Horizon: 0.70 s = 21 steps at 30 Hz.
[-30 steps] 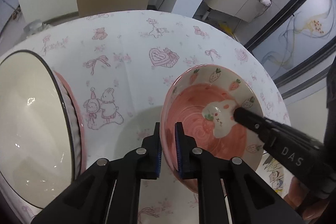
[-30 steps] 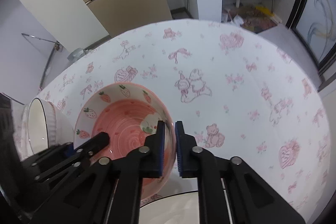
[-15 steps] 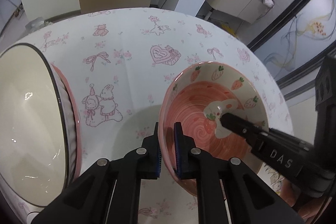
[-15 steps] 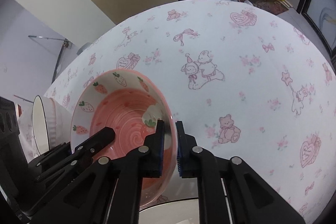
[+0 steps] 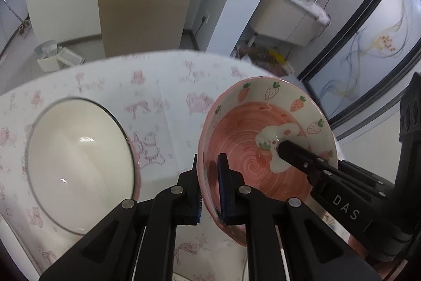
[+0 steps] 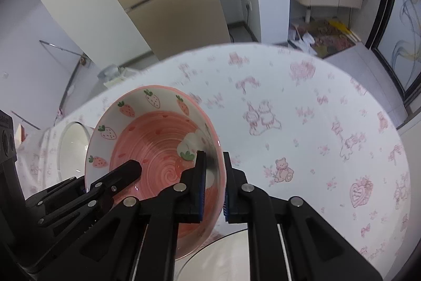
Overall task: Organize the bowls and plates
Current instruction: 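Lift the pink strawberry bowl off the table with both grippers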
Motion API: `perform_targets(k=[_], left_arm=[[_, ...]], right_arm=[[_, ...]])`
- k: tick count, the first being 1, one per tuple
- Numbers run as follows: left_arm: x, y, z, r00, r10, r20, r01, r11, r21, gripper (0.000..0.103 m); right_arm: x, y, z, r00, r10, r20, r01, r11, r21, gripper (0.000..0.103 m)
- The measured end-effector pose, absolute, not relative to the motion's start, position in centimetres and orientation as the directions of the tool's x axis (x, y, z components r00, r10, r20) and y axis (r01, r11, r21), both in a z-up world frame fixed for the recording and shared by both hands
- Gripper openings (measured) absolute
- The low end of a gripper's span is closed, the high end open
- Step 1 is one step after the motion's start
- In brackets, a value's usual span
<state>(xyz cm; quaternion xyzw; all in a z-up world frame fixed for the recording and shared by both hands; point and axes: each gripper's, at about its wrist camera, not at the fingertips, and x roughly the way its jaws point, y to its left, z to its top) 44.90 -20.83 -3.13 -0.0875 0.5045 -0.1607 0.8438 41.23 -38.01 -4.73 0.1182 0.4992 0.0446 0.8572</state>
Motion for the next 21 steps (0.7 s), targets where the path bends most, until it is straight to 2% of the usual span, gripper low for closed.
perform_targets(k=[6,10,13,16,17,21], left_arm=[[43.6,-19.4,0.5,0.485,-0.389,-0.783,0.195,0.921,-0.337,0.011],[43.2,-17.3,4.5,0.514,-0.383,-0.768,0.207,0.924,-0.323,0.011],[41.9,-14.4,8.3,0.599,-0.332,-0.729,0.179,0.943,-0.282,0.011],[40.1,-11.9,10.4,0.667,-0.272,-0.693,0.137,0.960,-0.246,0.011],[39.6,-10.8,10.8,0.679,-0.265,-0.685,0.123,0.960,-0.250,0.011],[38.8,-8.1,10.1,0.698,-0.229,-0.679,0.103,0.970,-0.222,0.011]], right_arm=[[39.7,-36.5,-1.3,0.570,0.179,-0.802,0.020,0.973,0.231,0.010],[38.6,-33.4,2.9,0.658,0.070,-0.750,0.037,0.991,0.125,0.010],[38.7,-31.1,6.0,0.682,0.153,-0.716,-0.032,0.983,0.179,0.011],[38.5,-27.7,8.2,0.708,0.177,-0.683,-0.081,0.982,0.170,0.011],[38.4,-26.9,8.4,0.712,0.194,-0.674,-0.093,0.979,0.182,0.014],[38.3,-24.7,6.9,0.689,0.280,-0.669,-0.144,0.957,0.253,0.014]])
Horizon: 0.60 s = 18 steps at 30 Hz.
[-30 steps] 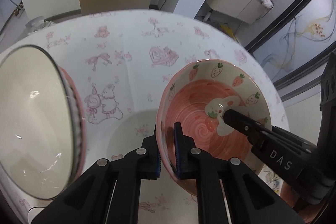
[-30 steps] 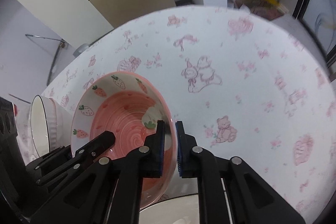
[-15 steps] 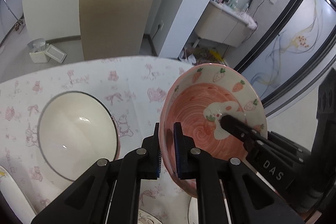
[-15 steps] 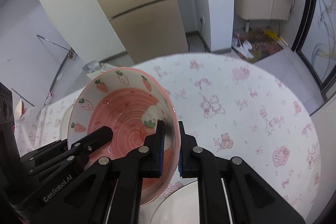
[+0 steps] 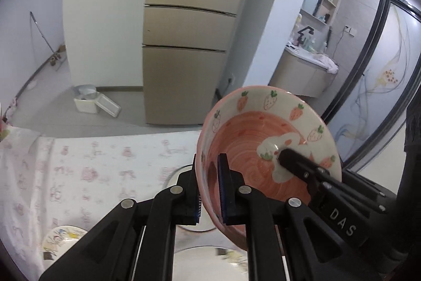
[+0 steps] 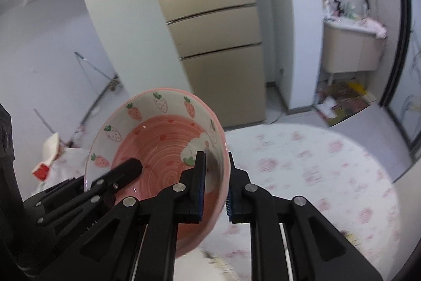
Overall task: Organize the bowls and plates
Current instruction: 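Lift the pink strawberry bowl off the table with both grippers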
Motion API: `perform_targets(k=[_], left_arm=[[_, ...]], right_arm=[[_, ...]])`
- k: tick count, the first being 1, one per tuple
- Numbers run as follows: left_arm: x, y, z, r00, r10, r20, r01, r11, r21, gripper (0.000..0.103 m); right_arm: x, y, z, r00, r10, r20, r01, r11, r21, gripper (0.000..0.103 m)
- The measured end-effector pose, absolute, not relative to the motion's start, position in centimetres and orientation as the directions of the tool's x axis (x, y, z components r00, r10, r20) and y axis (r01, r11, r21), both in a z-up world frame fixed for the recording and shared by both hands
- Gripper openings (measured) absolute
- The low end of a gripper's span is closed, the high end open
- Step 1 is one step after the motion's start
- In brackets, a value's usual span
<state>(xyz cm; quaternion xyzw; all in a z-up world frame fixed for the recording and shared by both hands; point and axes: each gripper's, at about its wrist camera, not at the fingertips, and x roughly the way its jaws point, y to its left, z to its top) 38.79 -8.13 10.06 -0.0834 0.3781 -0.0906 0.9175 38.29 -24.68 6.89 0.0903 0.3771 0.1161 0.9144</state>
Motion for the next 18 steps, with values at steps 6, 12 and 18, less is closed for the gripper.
perform_targets(k=[6,12,18], left_arm=[[41.2,-5.6,4.3,0.629,-0.263,-0.732,0.097,0.960,-0.261,0.011],[43.4,-5.2,0.1,0.583,-0.264,-0.768,0.080,0.960,-0.269,0.011],[44.4,-4.4,-2.4,0.570,-0.255,-0.781,0.075,0.963,-0.260,0.011]], right_arm=[[39.0,-21.9,3.0,0.664,0.243,-0.707,-0.151,0.970,0.192,0.014],[41.1,-21.3,-0.5,0.603,0.212,-0.769,-0.133,0.977,0.166,0.014],[42.1,-21.5,-3.2,0.581,0.309,-0.753,-0.144,0.950,0.278,0.014]])
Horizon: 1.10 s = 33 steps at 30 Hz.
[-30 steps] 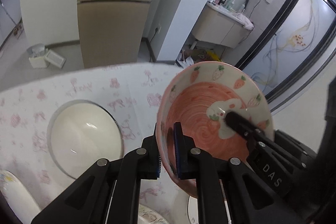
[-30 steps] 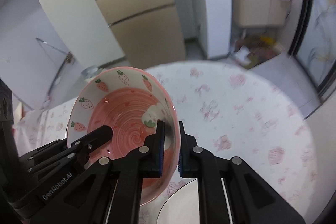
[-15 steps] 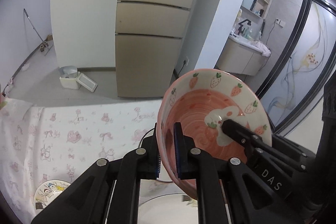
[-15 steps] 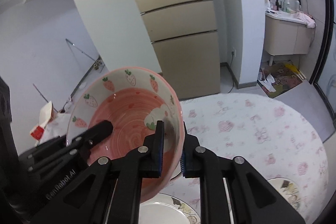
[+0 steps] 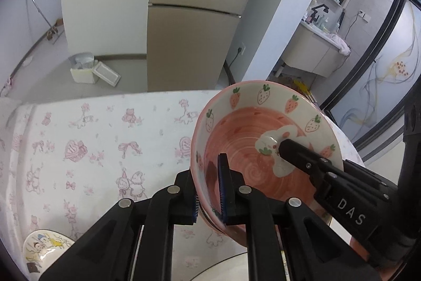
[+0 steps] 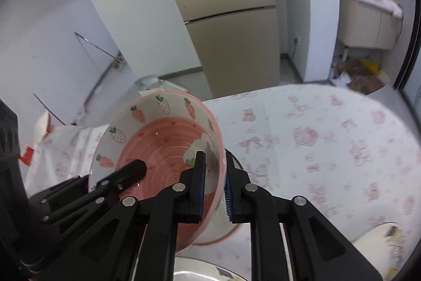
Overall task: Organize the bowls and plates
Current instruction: 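Lift the pink strawberry bowl off the table with both grippers, then carry the pink bowl over the white bowl and lower it with both grippers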
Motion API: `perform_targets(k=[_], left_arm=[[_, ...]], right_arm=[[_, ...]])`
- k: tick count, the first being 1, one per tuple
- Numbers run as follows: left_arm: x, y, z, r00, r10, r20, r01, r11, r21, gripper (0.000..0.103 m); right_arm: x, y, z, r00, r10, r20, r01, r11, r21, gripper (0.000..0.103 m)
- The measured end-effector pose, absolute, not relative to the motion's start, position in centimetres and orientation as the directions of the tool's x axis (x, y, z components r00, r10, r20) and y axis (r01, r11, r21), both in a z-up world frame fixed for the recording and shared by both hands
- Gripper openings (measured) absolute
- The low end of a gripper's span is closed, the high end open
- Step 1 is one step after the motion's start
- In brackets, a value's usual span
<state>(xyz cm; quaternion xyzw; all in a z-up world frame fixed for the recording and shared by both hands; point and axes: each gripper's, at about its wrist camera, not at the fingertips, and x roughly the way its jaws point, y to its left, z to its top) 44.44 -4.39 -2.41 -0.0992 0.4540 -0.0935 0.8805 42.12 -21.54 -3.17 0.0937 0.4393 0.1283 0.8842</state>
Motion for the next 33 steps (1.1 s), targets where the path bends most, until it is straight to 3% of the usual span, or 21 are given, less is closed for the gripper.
perform_targets(k=[15,26,33], left_arm=[[45.7,-4.0,-4.8,0.549,-0.262,-0.794,0.063,0.960,-0.273,0.011],[45.7,-5.1,-5.5,0.513,-0.221,-0.829,0.060,0.973,-0.222,0.012],[45.5,-5.5,-5.6,0.487,-0.193,-0.852,0.065,0.981,-0.184,0.012]], right_arm=[[43.0,-20.5,-5.6,0.544,0.257,-0.799,-0.145,0.967,0.212,0.014],[42.0,-19.0,-4.6,0.549,0.126,-0.826,-0.152,0.987,0.049,0.017],[42.1,-19.1,-4.7,0.540,0.125,-0.832,-0.162,0.986,0.043,0.015]])
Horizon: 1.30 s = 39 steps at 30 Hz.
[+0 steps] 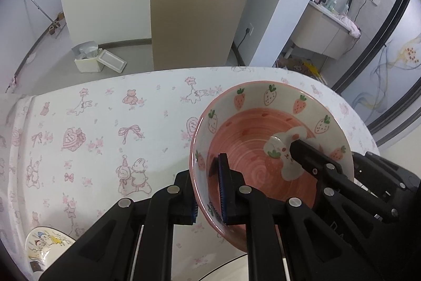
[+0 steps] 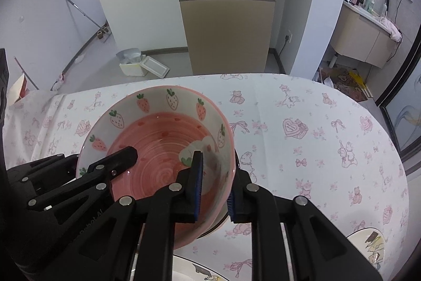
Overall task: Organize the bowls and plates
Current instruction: 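Carry the pink bowl over the white bowl and lower it with both grippers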
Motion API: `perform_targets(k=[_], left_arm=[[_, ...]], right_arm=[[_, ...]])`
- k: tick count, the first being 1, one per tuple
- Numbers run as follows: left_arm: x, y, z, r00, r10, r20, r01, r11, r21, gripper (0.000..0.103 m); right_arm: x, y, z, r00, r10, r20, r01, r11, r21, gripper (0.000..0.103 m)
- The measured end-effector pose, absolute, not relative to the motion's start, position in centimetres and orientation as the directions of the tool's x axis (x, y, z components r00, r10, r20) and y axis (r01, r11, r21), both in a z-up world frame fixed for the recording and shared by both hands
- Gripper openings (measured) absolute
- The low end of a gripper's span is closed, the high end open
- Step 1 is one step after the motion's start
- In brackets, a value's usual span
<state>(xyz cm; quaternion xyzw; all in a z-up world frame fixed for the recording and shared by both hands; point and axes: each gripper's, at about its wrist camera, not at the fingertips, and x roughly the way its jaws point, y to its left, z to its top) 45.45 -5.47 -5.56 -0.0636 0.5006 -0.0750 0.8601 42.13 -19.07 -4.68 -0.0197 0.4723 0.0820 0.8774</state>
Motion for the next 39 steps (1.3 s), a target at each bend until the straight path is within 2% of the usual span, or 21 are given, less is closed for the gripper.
perform_targets(k=[14,24,29,39], left_arm=[[46.3,-3.9,-6.9,0.423,-0.276,-0.863,0.033,0.956,-0.290,0.013],[45.8,-3.3,-5.3,0.448,-0.275,-0.851,0.034,0.956,-0.291,0.013],[45.4,-2.3,-4.3,0.476,-0.308,-0.824,0.052,0.945,-0.323,0.013],[45.7,-2.0,-4.5,0.468,-0.308,-0.828,0.053,0.946,-0.321,0.011]], right_arm=[[42.2,-18.7,-5.1,0.540,0.128,-0.832,-0.180,0.983,0.035,0.015],[42.3,-18.8,-4.9,0.535,0.123,-0.836,-0.193,0.981,0.020,0.012],[42.3,-19.0,-5.0,0.527,0.129,-0.840,-0.192,0.981,0.030,0.013],[42.2,-19.1,-4.8,0.517,0.134,-0.845,-0.200,0.979,0.033,0.016]])
